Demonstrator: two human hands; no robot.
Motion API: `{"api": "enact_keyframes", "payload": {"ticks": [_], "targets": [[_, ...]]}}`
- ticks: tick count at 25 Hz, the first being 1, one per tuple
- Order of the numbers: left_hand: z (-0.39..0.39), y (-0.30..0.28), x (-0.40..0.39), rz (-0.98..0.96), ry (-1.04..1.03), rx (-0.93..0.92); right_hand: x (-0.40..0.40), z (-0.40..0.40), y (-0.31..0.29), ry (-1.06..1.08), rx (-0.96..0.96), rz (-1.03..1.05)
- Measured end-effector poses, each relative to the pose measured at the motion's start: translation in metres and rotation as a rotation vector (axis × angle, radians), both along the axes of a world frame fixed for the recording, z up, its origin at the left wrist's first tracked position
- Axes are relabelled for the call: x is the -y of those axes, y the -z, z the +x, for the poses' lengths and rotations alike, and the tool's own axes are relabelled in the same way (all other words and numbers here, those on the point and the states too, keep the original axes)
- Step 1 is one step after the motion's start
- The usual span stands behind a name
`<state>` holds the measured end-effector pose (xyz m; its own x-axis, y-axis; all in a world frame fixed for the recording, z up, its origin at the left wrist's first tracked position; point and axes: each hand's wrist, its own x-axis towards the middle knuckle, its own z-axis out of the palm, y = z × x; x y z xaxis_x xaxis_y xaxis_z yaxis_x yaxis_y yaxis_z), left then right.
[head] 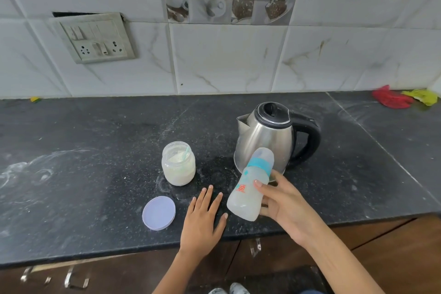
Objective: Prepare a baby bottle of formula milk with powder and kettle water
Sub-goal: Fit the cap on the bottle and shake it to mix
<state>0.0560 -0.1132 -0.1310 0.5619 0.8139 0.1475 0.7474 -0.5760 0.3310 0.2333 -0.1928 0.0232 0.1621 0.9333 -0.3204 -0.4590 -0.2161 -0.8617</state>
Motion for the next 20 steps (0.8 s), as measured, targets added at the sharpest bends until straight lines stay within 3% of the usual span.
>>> {"api": "enact_keyframes", "payload": {"ticks": [2, 5, 9, 13, 17, 20], "targets": [[-0.001, 0.002, 0.000, 0.008, -0.004, 0.020, -0.004, 0.002, -0.006, 0.038, 0.172, 0.108], [-0.002, -0.001, 0.000, 0.016, 0.012, 0.059, -0.011, -0.006, -0.004, 0.193, 0.107, 0.223], [0.000, 0.000, 0.005, -0.058, 0.002, 0.346, -0.005, -0.035, 0.000, -0.029, 0.088, 0.163], [-0.002, 0.003, -0.002, 0.006, -0.006, 0.100, -0.021, -0.014, -0.010, 0.266, -0.103, 0.247], [-0.002, 0.005, 0.002, -0.009, 0.023, 0.191, -0.006, -0.030, -0.001, -0.018, 0.038, 0.206], [-0.003, 0.007, -0.003, 0.027, -0.011, 0.086, -0.017, -0.015, -0.004, 0.274, -0.090, 0.237]]}}
